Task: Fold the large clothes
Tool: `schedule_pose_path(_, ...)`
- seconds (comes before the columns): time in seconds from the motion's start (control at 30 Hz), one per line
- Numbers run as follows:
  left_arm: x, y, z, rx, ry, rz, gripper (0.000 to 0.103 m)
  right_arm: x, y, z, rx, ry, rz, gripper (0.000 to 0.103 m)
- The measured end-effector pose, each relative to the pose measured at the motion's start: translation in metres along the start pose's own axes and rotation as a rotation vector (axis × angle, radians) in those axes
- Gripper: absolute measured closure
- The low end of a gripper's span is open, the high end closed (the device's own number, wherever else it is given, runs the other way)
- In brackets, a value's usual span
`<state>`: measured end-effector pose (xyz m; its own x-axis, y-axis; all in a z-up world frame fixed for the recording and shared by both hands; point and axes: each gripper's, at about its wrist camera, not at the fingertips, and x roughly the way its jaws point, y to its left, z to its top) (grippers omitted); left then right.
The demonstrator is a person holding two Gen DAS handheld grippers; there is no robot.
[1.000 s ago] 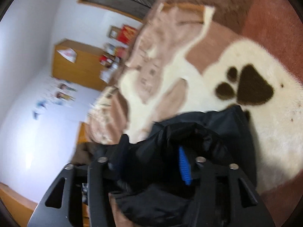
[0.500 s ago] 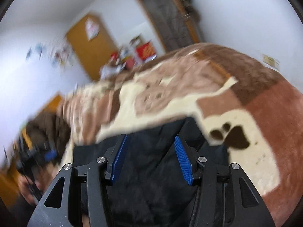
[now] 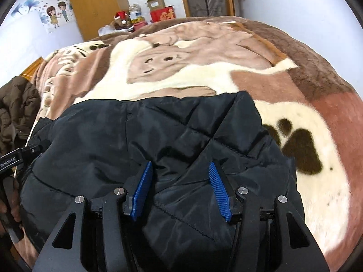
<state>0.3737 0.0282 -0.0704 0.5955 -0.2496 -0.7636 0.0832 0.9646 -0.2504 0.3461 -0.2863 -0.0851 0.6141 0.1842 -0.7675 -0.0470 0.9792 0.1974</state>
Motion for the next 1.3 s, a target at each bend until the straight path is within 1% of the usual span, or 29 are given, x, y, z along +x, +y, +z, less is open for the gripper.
schedule_pose_path(0.07,-0.003,-0.001,0.003,0.028,0.016,0.011,0.035,-0.004,0.001,0.004,0.009,0.012,-0.015,0.051)
schedule_pose_path(0.1,-0.008,-0.001,0.002,0.042,0.01,0.01,0.035,-0.014,0.003,0.006,0.013,-0.002,-0.019,0.051)
schedule_pose_path(0.17,-0.022,0.004,0.004,0.073,-0.032,0.039,0.035,-0.03,0.007,0.011,0.004,-0.057,-0.002,0.051)
schedule_pose_path(0.2,-0.022,0.01,0.008,0.076,-0.041,0.06,0.035,-0.032,0.007,0.013,0.004,-0.064,-0.004,0.051)
schedule_pose_path(0.27,-0.018,0.025,0.015,0.056,-0.036,0.101,0.035,-0.02,0.003,0.02,0.015,-0.037,-0.024,0.051)
schedule_pose_path(0.33,-0.007,0.041,0.019,0.044,-0.021,0.125,0.035,0.001,-0.007,0.023,0.022,0.002,-0.053,0.051)
schedule_pose_path(0.37,0.0,0.045,0.019,0.051,-0.012,0.144,0.034,0.007,-0.01,0.023,0.022,0.009,-0.064,0.051)
schedule_pose_path(0.4,0.007,0.048,0.017,0.071,-0.008,0.178,0.033,0.018,-0.016,0.021,0.028,0.013,-0.096,0.051)
schedule_pose_path(0.43,0.012,0.05,0.015,0.086,-0.013,0.199,0.033,0.024,-0.021,0.019,0.044,0.007,-0.103,0.051)
schedule_pose_path(0.5,0.019,0.055,0.013,0.06,-0.024,0.194,0.033,0.035,-0.028,0.015,0.076,0.004,-0.115,0.051)
schedule_pose_path(0.6,0.028,0.066,0.008,0.004,-0.046,0.181,0.033,0.045,-0.028,0.012,0.067,-0.012,-0.134,0.051)
schedule_pose_path(0.7,0.037,0.075,0.004,-0.039,-0.059,0.165,0.033,0.052,-0.031,0.01,0.074,-0.02,-0.132,0.051)
schedule_pose_path(0.8,0.044,0.076,0.001,-0.05,-0.071,0.161,0.033,0.058,-0.032,0.009,0.077,-0.033,-0.141,0.051)
schedule_pose_path(0.9,0.049,0.072,0.001,-0.039,-0.072,0.185,0.033,0.062,-0.029,0.009,0.066,-0.033,-0.167,0.051)
schedule_pose_path(1.03,0.041,0.063,0.01,-0.016,-0.032,0.233,0.034,0.056,-0.029,0.014,0.065,-0.007,-0.169,0.051)
schedule_pose_path(1.1,0.022,0.059,0.015,-0.034,-0.039,0.208,0.038,0.042,-0.028,0.019,0.067,0.007,-0.175,0.051)
schedule_pose_path(1.17,-0.002,0.054,0.018,-0.069,-0.076,0.143,0.039,0.026,-0.023,0.022,0.08,-0.017,-0.18,0.051)
schedule_pose_path(1.23,-0.031,0.04,0.016,-0.084,-0.145,0.078,0.039,-0.006,-0.012,0.024,0.109,-0.087,-0.109,0.051)
schedule_pose_path(1.3,-0.051,0.023,0.012,-0.072,-0.189,0.045,0.039,-0.034,0.007,0.021,0.092,-0.151,-0.069,0.051)
